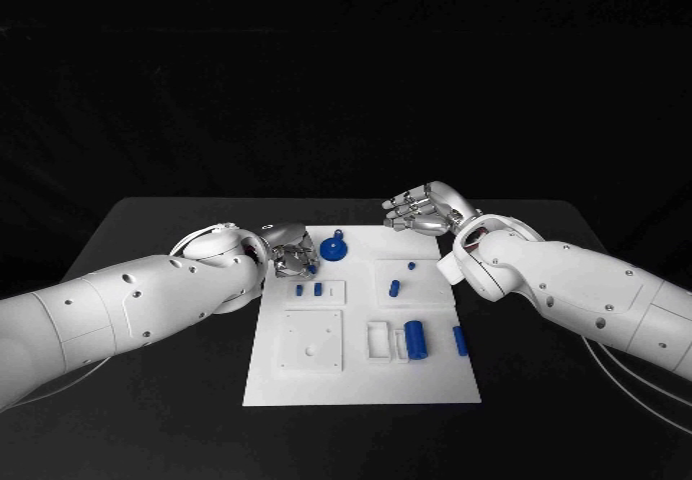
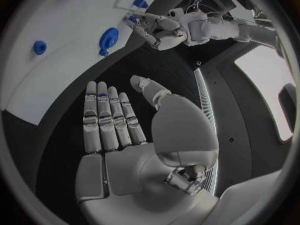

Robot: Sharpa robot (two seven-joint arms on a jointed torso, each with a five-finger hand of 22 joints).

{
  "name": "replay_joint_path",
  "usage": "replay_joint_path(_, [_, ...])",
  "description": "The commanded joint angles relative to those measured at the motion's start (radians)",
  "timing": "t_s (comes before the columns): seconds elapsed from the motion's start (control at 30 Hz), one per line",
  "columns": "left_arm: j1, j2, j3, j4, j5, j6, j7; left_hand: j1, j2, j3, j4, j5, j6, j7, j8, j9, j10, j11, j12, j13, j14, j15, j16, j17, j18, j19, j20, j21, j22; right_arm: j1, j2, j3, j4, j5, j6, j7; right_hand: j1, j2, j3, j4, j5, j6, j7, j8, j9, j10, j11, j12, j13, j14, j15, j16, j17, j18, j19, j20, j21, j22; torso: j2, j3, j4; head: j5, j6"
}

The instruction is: Assemble the parts on the task board

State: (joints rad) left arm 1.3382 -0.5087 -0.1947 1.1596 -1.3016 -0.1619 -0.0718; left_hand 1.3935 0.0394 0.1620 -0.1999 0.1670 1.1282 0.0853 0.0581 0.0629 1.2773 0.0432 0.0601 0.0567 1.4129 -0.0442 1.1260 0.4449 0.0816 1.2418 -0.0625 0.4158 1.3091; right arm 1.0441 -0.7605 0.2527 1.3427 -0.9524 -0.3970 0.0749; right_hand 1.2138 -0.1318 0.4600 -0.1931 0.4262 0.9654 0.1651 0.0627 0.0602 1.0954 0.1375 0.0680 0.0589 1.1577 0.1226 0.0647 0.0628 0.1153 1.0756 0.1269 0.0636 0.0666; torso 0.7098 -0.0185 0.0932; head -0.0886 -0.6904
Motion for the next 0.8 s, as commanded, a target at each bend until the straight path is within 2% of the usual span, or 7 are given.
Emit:
replay_joint_path(0.03, [-0.004, 0.002, -0.002, 0.006, -0.005, 0.02, 0.006, 0.001, -0.016, -0.004, -0.001, -0.005, -0.024, -0.008, 0.002, -0.002, -0.015, 0.002, -0.003, 0.001, -0.008, -0.001, -0.006, -0.001, 0.014, 0.002, 0.001, -0.007, 0.017, 0.0, 0.0, 0.0, 0.001, 0.0, 0.011, 0.011, -0.002, 0.003, 0.008, 0.001, 0.002, 0.006, -0.002, -0.002, 0.0, 0.0, -0.002, -0.004, -0.001, -0.004, -0.003, -0.003, -0.002, 0.008, -0.005, -0.002, 0.005, -0.001, 0.0, -0.0011, 0.0001, 0.002, -0.001])
replay_joint_path(0.27, [-0.004, -0.003, -0.002, 0.008, -0.005, -0.009, 0.004, -0.001, -0.038, 0.005, -0.011, -0.006, -0.118, -0.029, 0.002, -0.001, -0.026, 0.008, -0.003, 0.001, -0.012, 0.003, -0.007, -0.002, 0.016, 0.005, 0.003, -0.013, 0.017, 0.0, 0.0, 0.001, 0.0, 0.0, 0.009, 0.011, -0.002, 0.002, 0.006, 0.0, 0.002, 0.002, -0.002, -0.003, 0.0, -0.002, -0.001, -0.004, -0.001, -0.006, -0.002, -0.003, -0.002, 0.008, -0.006, -0.002, 0.005, -0.001, 0.0, -0.001, 0.0012, 0.001, -0.001])
replay_joint_path(0.47, [-0.005, -0.007, -0.001, 0.007, -0.005, -0.025, -0.003, -0.002, -0.046, 0.01, -0.013, -0.005, -0.18, -0.04, 0.001, -0.003, -0.037, 0.012, -0.003, 0.001, -0.014, 0.006, -0.009, -0.003, 0.018, 0.006, 0.006, -0.017, 0.018, 0.0, -0.001, 0.001, -0.001, 0.0, 0.008, 0.011, -0.001, 0.001, 0.004, -0.001, 0.001, -0.003, -0.001, -0.003, 0.0, -0.003, -0.001, -0.004, -0.001, -0.007, -0.001, -0.003, -0.002, 0.008, -0.007, -0.002, 0.005, -0.001, 0.0, -0.0019, 0.001, 0.002, 0.0])
replay_joint_path(0.53, [-0.005, -0.009, -0.001, 0.006, -0.005, -0.029, -0.006, -0.002, -0.048, 0.011, -0.013, -0.007, -0.222, -0.045, -0.001, -0.005, -0.039, 0.013, -0.003, 0.001, -0.014, 0.007, -0.01, -0.003, 0.02, 0.006, 0.007, -0.018, 0.018, 0.0, -0.001, 0.001, -0.001, 0.0, 0.008, 0.011, -0.001, 0.001, 0.004, -0.001, 0.001, -0.003, -0.001, -0.003, 0.0, -0.003, -0.001, -0.004, -0.001, -0.007, -0.001, -0.003, -0.002, 0.008, -0.007, -0.002, 0.005, -0.001, 0.0, -0.0019, 0.0012, 0.002, 0.0])
replay_joint_path(0.7, [-0.005, -0.015, -0.001, 0.002, -0.005, -0.037, -0.01, 0.001, -0.052, 0.012, -0.013, -0.005, -0.233, -0.046, -0.001, -0.005, -0.053, 0.018, -0.003, 0.001, -0.016, 0.01, -0.013, -0.005, 0.021, 0.005, 0.009, -0.021, 0.018, 0.0, 0.0, 0.001, -0.005, -0.001, 0.014, 0.009, 0.0, 0.001, 0.003, -0.002, -0.001, 0.001, -0.002, -0.002, 0.0, -0.003, -0.001, -0.004, -0.001, -0.007, 0.0, -0.003, -0.002, 0.008, -0.007, -0.002, 0.005, -0.001, 0.0, -0.0021, 0.0005, 0.004, 0.001])
replay_joint_path(0.8, [-0.005, -0.023, 0.0, -0.001, -0.004, -0.048, -0.006, 0.002, -0.053, 0.015, -0.013, -0.005, -0.21, -0.04, 0.0, -0.004, -0.065, 0.022, -0.003, 0.001, -0.019, 0.012, -0.017, -0.007, 0.023, 0.003, 0.012, -0.023, 0.018, 0.0, -0.001, 0.001, -0.009, -0.002, 0.024, 0.008, 0.001, 0.003, 0.002, -0.003, -0.004, 0.022, -0.003, -0.001, 0.001, -0.002, 0.0, -0.004, -0.001, -0.005, 0.0, -0.003, -0.001, 0.008, -0.005, -0.002, 0.006, -0.001, -0.001, -0.0021, 0.001, 0.004, 0.004])
